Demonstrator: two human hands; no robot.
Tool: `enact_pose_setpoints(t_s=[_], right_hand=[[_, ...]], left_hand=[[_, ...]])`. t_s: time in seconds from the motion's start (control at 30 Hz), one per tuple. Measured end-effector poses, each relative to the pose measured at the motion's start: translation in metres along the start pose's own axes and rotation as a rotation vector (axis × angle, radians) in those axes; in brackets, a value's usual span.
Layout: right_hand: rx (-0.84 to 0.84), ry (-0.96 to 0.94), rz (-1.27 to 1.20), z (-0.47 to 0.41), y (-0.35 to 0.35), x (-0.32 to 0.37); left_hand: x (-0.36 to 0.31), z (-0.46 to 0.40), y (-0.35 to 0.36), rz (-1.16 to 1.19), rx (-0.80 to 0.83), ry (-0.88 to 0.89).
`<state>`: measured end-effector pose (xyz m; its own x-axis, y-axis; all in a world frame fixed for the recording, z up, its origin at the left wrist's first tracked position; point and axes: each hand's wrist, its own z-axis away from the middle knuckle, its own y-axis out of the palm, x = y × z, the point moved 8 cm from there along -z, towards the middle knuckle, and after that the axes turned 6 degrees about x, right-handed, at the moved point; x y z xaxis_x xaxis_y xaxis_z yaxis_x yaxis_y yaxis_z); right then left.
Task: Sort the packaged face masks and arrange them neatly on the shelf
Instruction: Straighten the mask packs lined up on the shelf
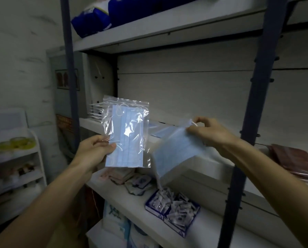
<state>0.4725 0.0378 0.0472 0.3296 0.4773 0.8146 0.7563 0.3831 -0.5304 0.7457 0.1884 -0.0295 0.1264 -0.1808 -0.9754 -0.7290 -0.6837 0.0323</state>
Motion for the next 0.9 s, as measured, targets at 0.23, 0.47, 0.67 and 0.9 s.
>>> enact_pose_setpoints(t_s=[0.23,0.47,0.67,0.9], right_hand=[[-0.038,0.158,0.045,-0.059,0.036,0.001],[-0.174,0.256,0.032,-0.101,0.068,0.001],[-0.44,0.322,-0.095,-0.106,0.067,0.001],[-0.715,0.31,-0.072,-0.086,0.039,-0.011]], left_hand=[[0.019,-0.076,-0.03,-0.023,0.064,-0.008],[0.034,-0.159,-0.055,-0.039,0.233,0.001],[0.04,-0.212,-0.043,-0.029,0.41,-0.005],[0.05,-0.247,0.013,0.037,0.532,0.004]])
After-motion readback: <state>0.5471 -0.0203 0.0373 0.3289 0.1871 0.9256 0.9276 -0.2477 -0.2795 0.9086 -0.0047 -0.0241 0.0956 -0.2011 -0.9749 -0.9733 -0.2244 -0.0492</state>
